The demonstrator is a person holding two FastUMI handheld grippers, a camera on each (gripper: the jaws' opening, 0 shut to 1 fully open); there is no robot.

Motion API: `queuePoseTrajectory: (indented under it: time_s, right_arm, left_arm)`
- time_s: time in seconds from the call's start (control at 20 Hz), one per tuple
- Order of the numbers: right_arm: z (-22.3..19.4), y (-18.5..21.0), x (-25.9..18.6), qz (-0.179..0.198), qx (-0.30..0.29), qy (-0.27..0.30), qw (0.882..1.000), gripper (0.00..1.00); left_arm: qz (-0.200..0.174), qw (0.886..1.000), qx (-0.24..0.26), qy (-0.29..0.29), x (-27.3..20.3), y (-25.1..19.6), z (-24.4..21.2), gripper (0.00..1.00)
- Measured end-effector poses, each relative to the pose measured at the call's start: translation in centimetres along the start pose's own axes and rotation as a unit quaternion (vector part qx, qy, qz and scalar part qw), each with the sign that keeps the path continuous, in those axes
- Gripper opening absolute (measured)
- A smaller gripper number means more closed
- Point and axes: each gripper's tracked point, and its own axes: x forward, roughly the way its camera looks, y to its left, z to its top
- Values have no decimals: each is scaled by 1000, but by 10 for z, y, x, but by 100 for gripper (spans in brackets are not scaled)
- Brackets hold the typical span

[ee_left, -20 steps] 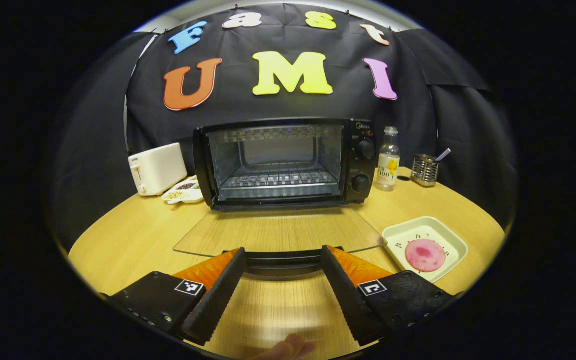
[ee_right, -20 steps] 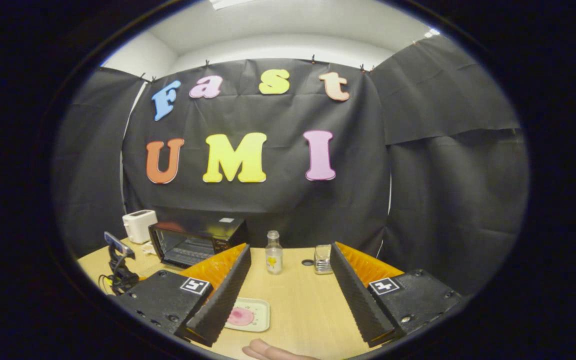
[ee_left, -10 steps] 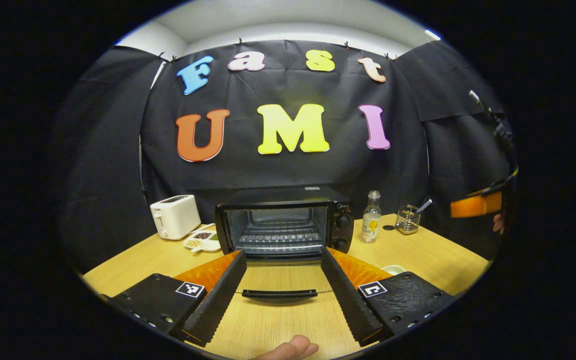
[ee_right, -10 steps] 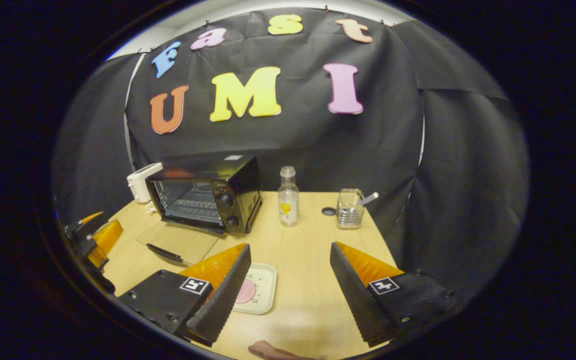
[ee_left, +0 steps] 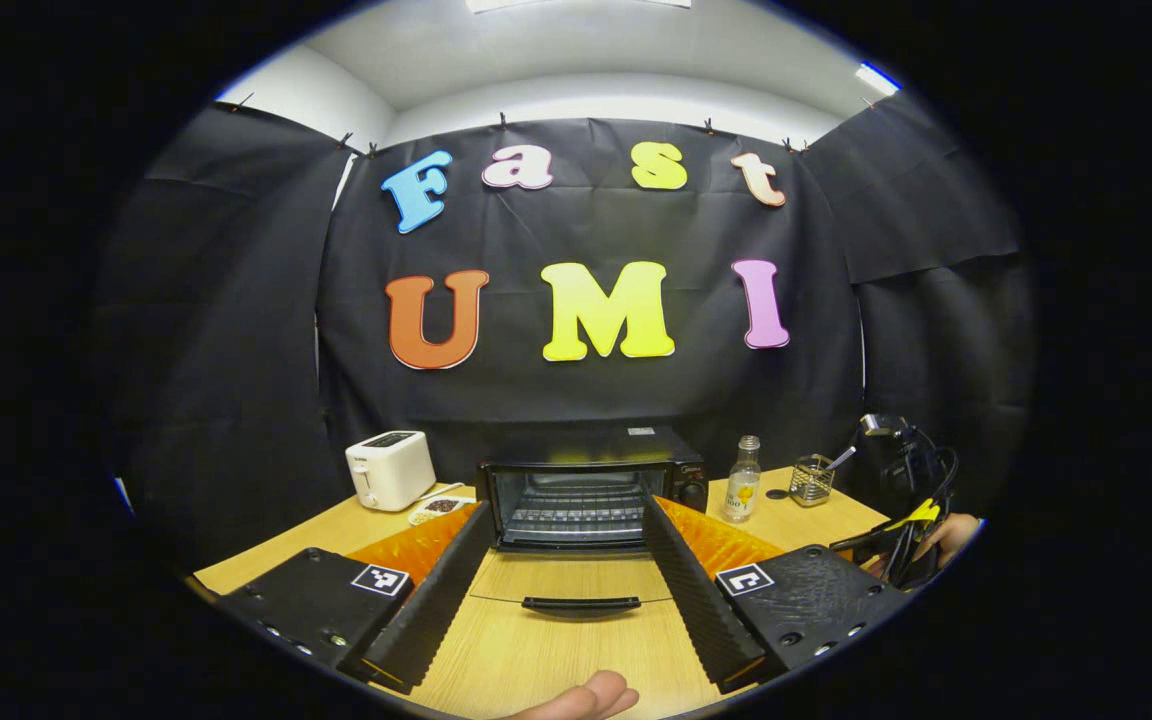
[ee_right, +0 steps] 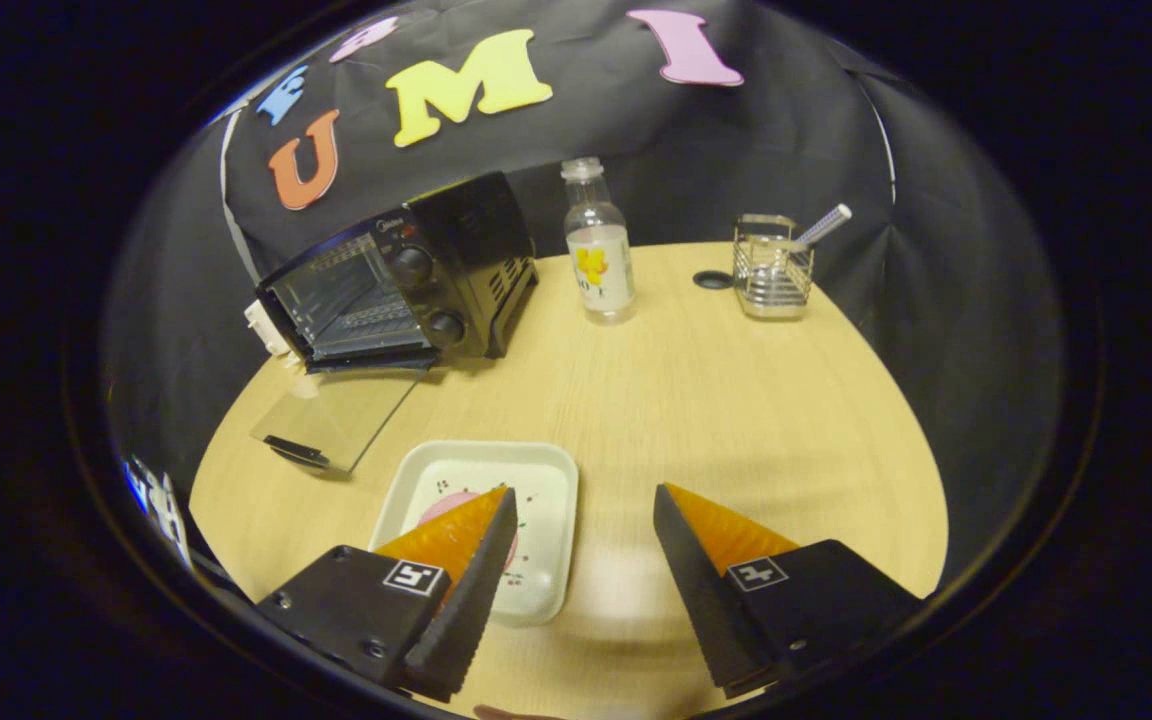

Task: Open the electric oven with the left hand, put the food in, and close the electric oven.

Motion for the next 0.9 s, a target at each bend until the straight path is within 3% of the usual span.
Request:
queuePoseTrajectory:
  time_s: [0.2, 0.25, 0.3, 0.4, 0.5, 0.55, 0.6, 0.75, 0.9]
  right_arm:
    - [-8, 15, 13, 54, 1, 16, 998, 70]
    - [-11, 16, 16, 54, 0, 22, 998, 58]
    - [-13, 15, 18, 53, 3, 25, 998, 57]
    - [-18, 11, 23, 50, 14, 35, 998, 34]
    - [-25, 16, 27, 67, 30, 42, 996, 19]
    - [-26, 15, 28, 72, 24, 50, 996, 22]
    - [-27, 16, 30, 80, 31, 48, 995, 11]
    - [-32, 28, 28, 125, 72, 70, 987, 2]
    - [-37, 32, 23, 157, 121, 93, 976, 4]
  left_arm:
    - [9, 1000, -3, 1, -6, 8, 9, 96]
    - [13, 1000, -2, -2, -8, 11, 12, 96]
    - [14, 1000, -3, -4, -10, 12, 15, 95]
    - [16, 1000, -3, -7, -15, 14, 19, 95]
    - [19, 1000, -1, -10, -18, 17, 22, 95]
    - [19, 1000, 0, -10, -18, 19, 23, 95]
    - [16, 1000, 0, -11, -21, 19, 24, 95]
    - [5, 1000, -16, -15, -30, 21, 29, 95]
    - [8, 1000, -22, -16, -38, 27, 30, 95]
